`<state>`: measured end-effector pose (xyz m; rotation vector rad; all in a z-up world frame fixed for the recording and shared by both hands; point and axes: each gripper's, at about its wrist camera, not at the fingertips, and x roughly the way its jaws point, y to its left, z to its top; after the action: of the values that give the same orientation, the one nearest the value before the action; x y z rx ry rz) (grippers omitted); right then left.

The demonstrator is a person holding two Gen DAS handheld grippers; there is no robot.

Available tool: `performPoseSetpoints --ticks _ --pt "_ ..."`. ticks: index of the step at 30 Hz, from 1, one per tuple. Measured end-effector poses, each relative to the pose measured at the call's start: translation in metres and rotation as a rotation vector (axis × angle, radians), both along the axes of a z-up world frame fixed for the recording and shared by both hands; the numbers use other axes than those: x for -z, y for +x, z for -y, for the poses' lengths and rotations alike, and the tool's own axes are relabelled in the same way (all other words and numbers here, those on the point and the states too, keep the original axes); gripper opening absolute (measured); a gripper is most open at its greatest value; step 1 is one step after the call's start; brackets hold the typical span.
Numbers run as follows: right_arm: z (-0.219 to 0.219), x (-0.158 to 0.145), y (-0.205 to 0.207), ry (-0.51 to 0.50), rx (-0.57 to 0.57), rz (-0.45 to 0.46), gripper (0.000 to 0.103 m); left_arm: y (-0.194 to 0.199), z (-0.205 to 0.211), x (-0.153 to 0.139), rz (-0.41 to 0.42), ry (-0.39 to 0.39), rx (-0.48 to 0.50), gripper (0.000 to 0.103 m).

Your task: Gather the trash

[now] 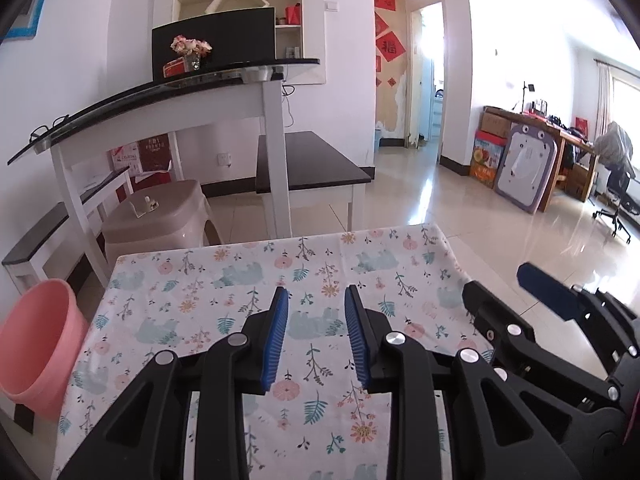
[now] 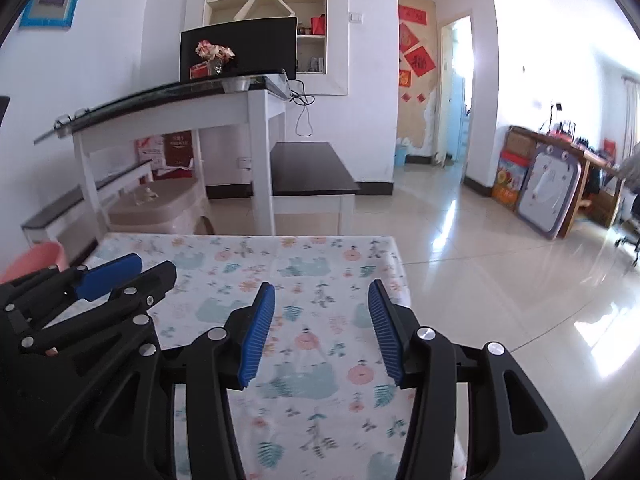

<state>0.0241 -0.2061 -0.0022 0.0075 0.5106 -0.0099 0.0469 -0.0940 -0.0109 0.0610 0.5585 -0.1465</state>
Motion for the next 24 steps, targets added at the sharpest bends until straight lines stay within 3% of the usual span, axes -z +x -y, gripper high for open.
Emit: performPoseSetpoints --ticks 24 --pt "-0.011 -0.013 -0.022 0.004 -0.012 -0.002 0.05 -0.021 -0.011 -0.009 0.015 -0.021 -0.006 0.028"
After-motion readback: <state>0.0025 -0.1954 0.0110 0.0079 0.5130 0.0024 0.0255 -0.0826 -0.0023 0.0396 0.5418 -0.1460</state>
